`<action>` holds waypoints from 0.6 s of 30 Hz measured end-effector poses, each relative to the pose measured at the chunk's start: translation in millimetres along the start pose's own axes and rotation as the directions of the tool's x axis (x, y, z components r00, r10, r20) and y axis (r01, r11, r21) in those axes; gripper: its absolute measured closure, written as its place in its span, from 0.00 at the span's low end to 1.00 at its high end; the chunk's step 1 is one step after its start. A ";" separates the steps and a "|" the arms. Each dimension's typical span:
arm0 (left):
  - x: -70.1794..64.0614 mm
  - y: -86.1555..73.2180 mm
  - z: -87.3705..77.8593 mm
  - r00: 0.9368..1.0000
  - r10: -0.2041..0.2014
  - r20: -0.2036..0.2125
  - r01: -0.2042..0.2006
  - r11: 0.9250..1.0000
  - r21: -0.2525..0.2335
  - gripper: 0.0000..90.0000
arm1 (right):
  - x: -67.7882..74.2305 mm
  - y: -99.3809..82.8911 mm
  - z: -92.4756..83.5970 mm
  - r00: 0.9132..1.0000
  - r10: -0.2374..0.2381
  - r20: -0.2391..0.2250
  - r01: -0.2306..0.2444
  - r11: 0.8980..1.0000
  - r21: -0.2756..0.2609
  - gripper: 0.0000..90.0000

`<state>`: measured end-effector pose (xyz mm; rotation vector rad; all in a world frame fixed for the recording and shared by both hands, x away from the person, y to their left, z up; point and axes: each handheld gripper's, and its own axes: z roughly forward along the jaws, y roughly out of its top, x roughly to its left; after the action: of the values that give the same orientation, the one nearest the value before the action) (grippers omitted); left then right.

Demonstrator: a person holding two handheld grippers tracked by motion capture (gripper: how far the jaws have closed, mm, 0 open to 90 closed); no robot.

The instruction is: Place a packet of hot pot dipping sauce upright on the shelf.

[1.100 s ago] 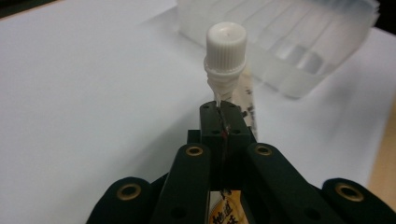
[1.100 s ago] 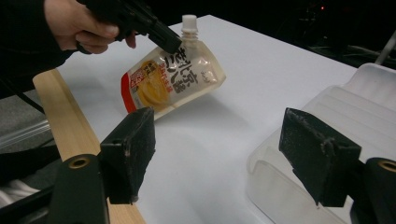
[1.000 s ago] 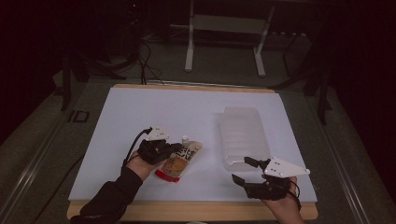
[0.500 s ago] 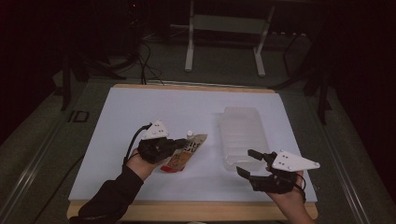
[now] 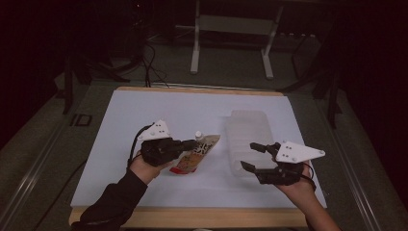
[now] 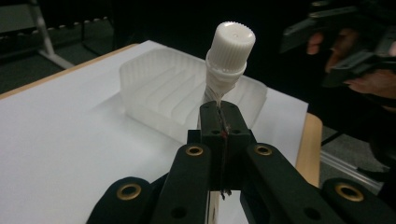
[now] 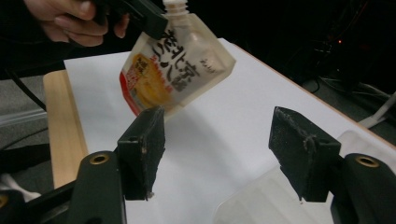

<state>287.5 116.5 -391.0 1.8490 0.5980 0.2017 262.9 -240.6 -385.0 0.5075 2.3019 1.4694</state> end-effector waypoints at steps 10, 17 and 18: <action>-8.4 5.6 -2.8 0.997 0.035 0.063 -0.035 0.999 -0.005 1.00 | -14.0 20.5 13.7 0.993 -0.035 -0.112 0.038 0.999 0.021 0.37; -12.8 5.4 1.1 0.992 0.043 0.117 -0.044 0.999 0.003 1.00 | -20.2 30.3 32.8 0.978 -0.032 -0.204 0.047 0.997 0.066 0.36; -13.3 5.1 1.7 0.992 0.045 0.121 -0.046 0.999 0.007 1.00 | -21.5 30.9 35.8 0.975 -0.027 -0.220 0.043 0.997 0.067 0.36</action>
<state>278.3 107.2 -384.9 1.8708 0.4741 0.1157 302.1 -210.7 -368.6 0.3363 2.5266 1.4968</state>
